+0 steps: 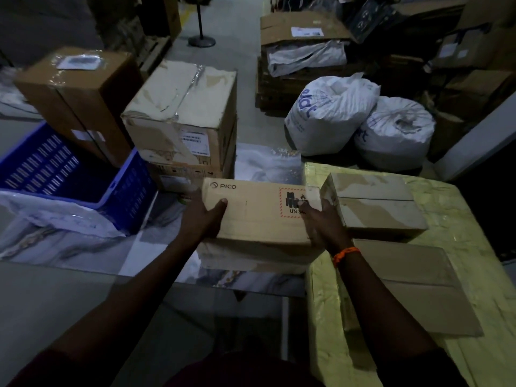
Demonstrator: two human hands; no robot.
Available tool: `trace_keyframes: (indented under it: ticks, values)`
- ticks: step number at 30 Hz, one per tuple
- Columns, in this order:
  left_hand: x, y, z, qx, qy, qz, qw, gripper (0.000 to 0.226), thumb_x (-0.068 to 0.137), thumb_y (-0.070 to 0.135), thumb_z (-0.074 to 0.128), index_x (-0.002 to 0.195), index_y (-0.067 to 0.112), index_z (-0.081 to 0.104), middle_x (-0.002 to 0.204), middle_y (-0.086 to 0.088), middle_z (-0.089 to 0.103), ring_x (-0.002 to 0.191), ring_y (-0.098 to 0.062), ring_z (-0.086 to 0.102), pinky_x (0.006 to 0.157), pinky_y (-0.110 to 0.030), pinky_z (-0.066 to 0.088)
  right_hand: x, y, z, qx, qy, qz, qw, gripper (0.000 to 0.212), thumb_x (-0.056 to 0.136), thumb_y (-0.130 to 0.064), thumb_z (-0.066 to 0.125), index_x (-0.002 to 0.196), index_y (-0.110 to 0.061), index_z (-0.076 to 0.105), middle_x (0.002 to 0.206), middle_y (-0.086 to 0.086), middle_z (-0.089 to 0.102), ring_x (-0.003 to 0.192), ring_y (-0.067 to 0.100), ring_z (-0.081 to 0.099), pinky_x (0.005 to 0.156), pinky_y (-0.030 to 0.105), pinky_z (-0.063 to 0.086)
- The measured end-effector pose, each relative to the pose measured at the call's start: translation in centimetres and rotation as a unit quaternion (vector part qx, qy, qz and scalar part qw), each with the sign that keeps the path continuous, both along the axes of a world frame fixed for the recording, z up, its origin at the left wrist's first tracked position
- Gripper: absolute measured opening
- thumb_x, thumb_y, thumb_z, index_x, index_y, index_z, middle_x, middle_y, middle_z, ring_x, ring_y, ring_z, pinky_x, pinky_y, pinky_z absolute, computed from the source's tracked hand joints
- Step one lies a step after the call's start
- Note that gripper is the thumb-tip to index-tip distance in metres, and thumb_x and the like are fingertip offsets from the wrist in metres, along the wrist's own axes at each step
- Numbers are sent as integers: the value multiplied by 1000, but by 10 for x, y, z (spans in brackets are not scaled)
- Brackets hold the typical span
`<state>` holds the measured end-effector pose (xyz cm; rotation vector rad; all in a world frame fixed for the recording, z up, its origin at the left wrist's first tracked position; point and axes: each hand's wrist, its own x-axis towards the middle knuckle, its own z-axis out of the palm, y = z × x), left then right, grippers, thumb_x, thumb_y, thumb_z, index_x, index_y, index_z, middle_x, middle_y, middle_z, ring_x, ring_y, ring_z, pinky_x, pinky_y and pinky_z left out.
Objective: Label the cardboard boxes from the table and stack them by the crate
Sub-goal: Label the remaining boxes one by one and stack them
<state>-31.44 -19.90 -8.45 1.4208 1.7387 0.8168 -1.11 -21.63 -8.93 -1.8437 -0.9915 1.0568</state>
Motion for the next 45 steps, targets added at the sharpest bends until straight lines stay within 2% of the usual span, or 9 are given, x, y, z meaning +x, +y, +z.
trace_keyframes:
  ticks: [7,14,20,27,31,35,37,40,45]
  values:
    - [-13,-19,14,7,-110,-5,994,68,82,38,76,140,19,46,133,-3,62,118,-20,60,100,-43,52,-8,-26,16,70,41,-21,997,46,96,-39,70,134,-17,59,115,3,75,100,18,74,81,37,63]
    - [-21,-58,17,34,-149,38,988,54,96,64,53,130,23,57,125,6,62,113,-10,60,100,-40,51,-30,-67,20,101,92,-120,983,44,99,-48,63,115,-8,66,93,-1,69,74,3,68,61,20,52]
    - [-30,-90,-10,14,-110,58,992,62,85,68,56,129,25,56,131,-3,60,118,-21,58,100,-50,51,-34,-100,-6,96,77,-115,986,37,96,-35,71,130,-20,65,115,-1,72,95,7,71,69,20,57]
    - [-29,-115,-33,-23,-111,78,990,39,95,26,69,126,10,54,121,-7,61,106,-19,61,71,-20,48,-32,-123,-31,63,33,-124,990,35,94,-16,70,128,-14,63,121,5,68,106,15,66,75,21,53]
    - [-33,-126,-48,-44,-103,85,990,37,94,23,70,123,10,53,121,-8,61,102,-16,61,70,-23,50,-37,-135,-47,24,20,-131,991,42,92,-12,73,131,-9,58,116,2,65,93,-2,60,60,7,49]
    - [-36,-132,-58,-48,-90,70,992,40,94,22,71,126,10,50,124,-8,59,109,-23,62,70,-22,52,-39,-139,-58,24,-9,-130,991,42,92,-22,76,128,-18,55,122,4,65,107,17,66,78,23,55]
    - [-36,-125,-59,-41,-62,60,995,50,93,22,73,134,8,48,133,-9,53,118,-24,58,75,-23,53,-43,-133,-60,13,-56,-108,992,58,93,-29,74,142,-17,48,138,10,58,127,28,58,95,34,52]
    - [-29,-105,-63,64,65,-32,995,64,92,39,65,145,9,45,146,-14,47,134,-30,46,106,-46,46,-56,-113,-62,59,-257,-3,965,80,96,-46,60,160,-12,26,163,16,31,150,33,32,121,49,32]
    - [14,-69,-56,98,319,-222,916,65,100,53,33,156,20,36,166,-10,27,154,-32,19,120,-59,15,-91,-66,-63,71,-408,209,886,82,98,-61,28,162,-10,26,170,14,21,158,30,16,124,58,9]
